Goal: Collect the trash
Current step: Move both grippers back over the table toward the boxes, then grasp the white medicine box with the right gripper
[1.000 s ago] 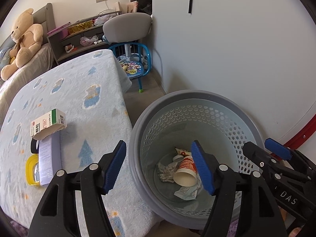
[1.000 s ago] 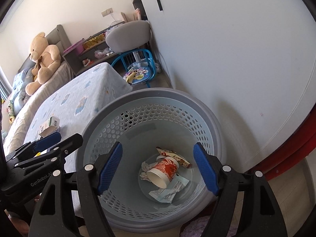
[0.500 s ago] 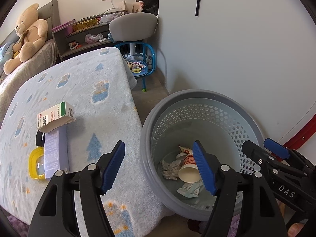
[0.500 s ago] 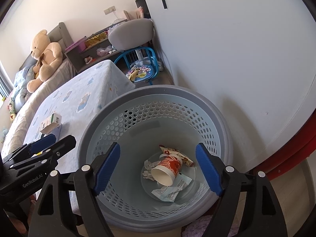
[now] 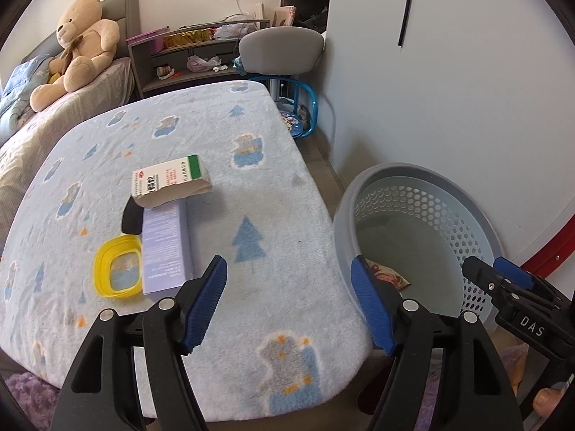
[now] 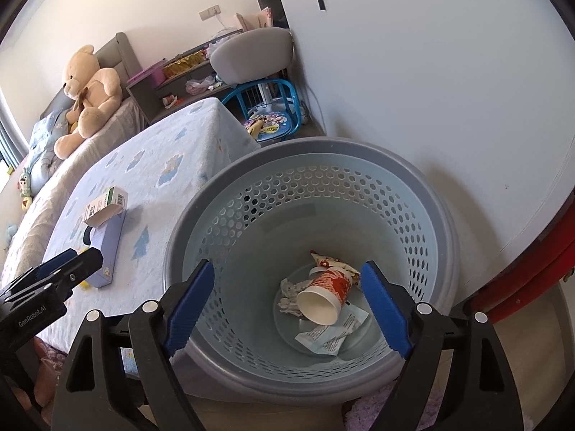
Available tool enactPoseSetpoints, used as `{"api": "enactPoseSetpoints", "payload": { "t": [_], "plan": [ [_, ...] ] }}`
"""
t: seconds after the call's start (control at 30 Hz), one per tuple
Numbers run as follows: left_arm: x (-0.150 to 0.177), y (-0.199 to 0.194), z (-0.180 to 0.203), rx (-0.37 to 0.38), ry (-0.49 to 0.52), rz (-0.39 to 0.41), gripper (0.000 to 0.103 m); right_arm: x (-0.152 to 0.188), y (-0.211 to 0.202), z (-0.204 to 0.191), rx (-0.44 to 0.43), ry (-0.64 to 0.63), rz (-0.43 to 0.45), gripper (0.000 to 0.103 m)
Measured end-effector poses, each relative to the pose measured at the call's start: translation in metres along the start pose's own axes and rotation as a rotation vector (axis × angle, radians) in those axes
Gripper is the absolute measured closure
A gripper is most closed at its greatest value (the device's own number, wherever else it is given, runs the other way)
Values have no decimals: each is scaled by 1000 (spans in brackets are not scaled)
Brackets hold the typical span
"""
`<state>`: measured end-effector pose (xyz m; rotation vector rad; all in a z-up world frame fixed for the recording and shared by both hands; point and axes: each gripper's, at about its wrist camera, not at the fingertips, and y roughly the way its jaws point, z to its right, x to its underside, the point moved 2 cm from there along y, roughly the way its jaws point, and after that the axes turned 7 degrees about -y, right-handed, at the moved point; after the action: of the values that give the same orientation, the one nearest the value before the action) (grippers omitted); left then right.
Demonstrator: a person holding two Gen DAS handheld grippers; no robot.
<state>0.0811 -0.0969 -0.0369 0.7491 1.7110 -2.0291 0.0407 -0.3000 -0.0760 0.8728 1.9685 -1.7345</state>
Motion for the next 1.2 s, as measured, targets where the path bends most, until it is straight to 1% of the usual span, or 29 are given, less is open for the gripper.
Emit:
{"api": "enactPoseSetpoints", "payload": {
  "t": [0.27, 0.47, 0.63, 0.93, 1.07, 1.2],
  "plan": [
    [5, -18, -69, -61, -76, 18, 34, 3, -1, -44, -28, -55, 1, 20],
    [3, -27, -121, -115, -130, 38, 34, -4, 6, -84, -68, -103, 3, 20],
    [-2, -32, -157, -141, -183, 59, 34, -13, 14, -121, -103, -160, 0, 20],
    [-15, -33, -205, -195, -218, 91, 34, -36, 31, -179, -171, -234, 21, 18],
    [-25, -30, -219, -216, -220, 100, 34, -43, 38, -201, -193, -267, 29, 18],
    [-31, -26, -230, -224, -231, 104, 33, -52, 46, -215, -239, -270, 24, 17]
  ]
}}
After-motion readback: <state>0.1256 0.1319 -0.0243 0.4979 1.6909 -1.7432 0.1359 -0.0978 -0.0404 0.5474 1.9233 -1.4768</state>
